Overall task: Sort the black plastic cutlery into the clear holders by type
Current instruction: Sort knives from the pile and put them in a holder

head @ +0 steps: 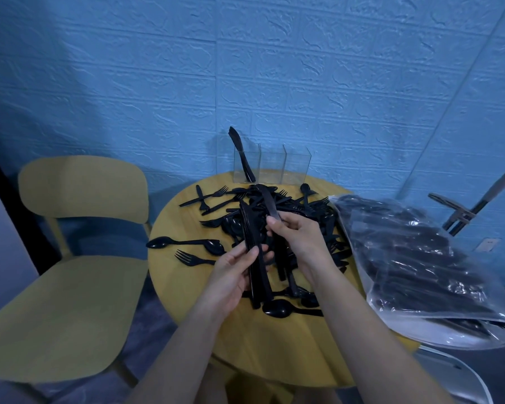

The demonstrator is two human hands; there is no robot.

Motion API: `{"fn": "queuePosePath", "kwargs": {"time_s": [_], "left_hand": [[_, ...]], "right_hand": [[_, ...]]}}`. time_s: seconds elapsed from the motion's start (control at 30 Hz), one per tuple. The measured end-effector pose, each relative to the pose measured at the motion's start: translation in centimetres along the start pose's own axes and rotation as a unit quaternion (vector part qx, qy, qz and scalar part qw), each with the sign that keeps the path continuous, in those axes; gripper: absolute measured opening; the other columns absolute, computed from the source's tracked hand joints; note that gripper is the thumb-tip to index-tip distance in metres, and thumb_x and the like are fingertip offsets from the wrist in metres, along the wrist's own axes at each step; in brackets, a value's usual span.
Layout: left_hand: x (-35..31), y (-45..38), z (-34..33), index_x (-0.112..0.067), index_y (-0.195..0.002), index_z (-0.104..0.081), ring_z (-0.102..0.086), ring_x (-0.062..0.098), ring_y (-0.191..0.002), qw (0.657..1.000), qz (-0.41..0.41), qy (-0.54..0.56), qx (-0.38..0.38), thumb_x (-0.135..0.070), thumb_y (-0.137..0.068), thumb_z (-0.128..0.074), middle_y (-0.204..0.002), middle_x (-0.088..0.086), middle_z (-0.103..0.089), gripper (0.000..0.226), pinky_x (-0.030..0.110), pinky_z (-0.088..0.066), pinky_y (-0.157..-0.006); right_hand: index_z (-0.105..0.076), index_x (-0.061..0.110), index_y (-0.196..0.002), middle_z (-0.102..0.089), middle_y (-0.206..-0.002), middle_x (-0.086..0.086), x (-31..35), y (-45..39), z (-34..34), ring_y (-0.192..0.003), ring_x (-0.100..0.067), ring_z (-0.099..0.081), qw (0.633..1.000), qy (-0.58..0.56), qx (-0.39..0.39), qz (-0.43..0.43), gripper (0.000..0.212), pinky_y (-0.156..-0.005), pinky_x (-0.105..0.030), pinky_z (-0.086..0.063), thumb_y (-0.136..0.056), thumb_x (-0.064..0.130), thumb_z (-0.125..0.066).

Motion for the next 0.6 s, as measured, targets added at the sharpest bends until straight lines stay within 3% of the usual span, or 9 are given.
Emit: {"fn": "queuePosePath", "kwargs": {"time_s": [0.1, 0.27, 0.43, 0.6], "left_hand": [[-0.3, 0.1, -0.2, -0.022, -0.110, -0.067, -0.067, 0.018, -0.099, 1.000, -0.007, -0.024, -0.003, -0.011, -0.091, -0.055, -0.108, 0.005, -0.071, 0.025, 0.030, -0.055, -0.076], [-0.4, 0.1, -0.6, -0.019, -0.114, -0.065, -0.069, 0.019, -0.097, 1.000, -0.003, -0.022, 0.009, -0.010, -0.092, -0.055, -0.105, 0.009, -0.072, 0.026, 0.027, -0.055, -0.072], [0.1, 0.1, -1.1, -0.018, -0.114, -0.066, -0.069, 0.017, -0.092, 0.999, 0.000, -0.021, 0.032, -0.020, -0.083, -0.060, -0.098, 0.007, -0.072, 0.032, 0.029, -0.055, -0.068], [0.4, -0.1, -1.1, -0.014, -0.114, -0.064, -0.068, 0.012, -0.088, 0.999, -0.004, -0.013, 0.040, -0.019, -0.080, -0.061, -0.100, 0.002, -0.072, 0.035, 0.025, -0.055, -0.073]], "right_hand": [[-0.072, 0.008, -0.100, -0.071, -0.082, -0.001, 0.4, 0.0, -0.3, -0.068, 0.000, -0.066, 1.000, -0.002, 0.012, -0.016, 0.017, -0.059, -0.010, -0.048, -0.086, 0.017, -0.068], [-0.073, 0.006, -0.093, -0.069, -0.073, -0.001, 0.1, -0.2, -0.7, -0.056, -0.006, -0.062, 0.998, 0.002, 0.025, -0.050, 0.019, -0.046, -0.020, -0.045, -0.085, 0.023, -0.069], [-0.072, 0.009, -0.089, -0.068, -0.073, 0.001, -0.1, -0.5, -0.2, -0.058, -0.001, -0.061, 0.999, 0.033, -0.001, -0.019, 0.011, -0.055, -0.014, -0.047, -0.083, 0.018, -0.072], [-0.064, 0.016, -0.088, -0.065, -0.075, -0.001, -0.4, -0.6, -0.1, -0.055, -0.010, -0.058, 0.993, 0.118, -0.024, 0.020, 0.015, -0.058, -0.030, -0.051, -0.080, 0.024, -0.074]]}}
Point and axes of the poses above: each hand's wrist, its own y-axis away from the middle knuckle, its own z-axis out of the back of the hand, x = y × z, the point moved 9 cm from there along -y, towards the middle knuckle
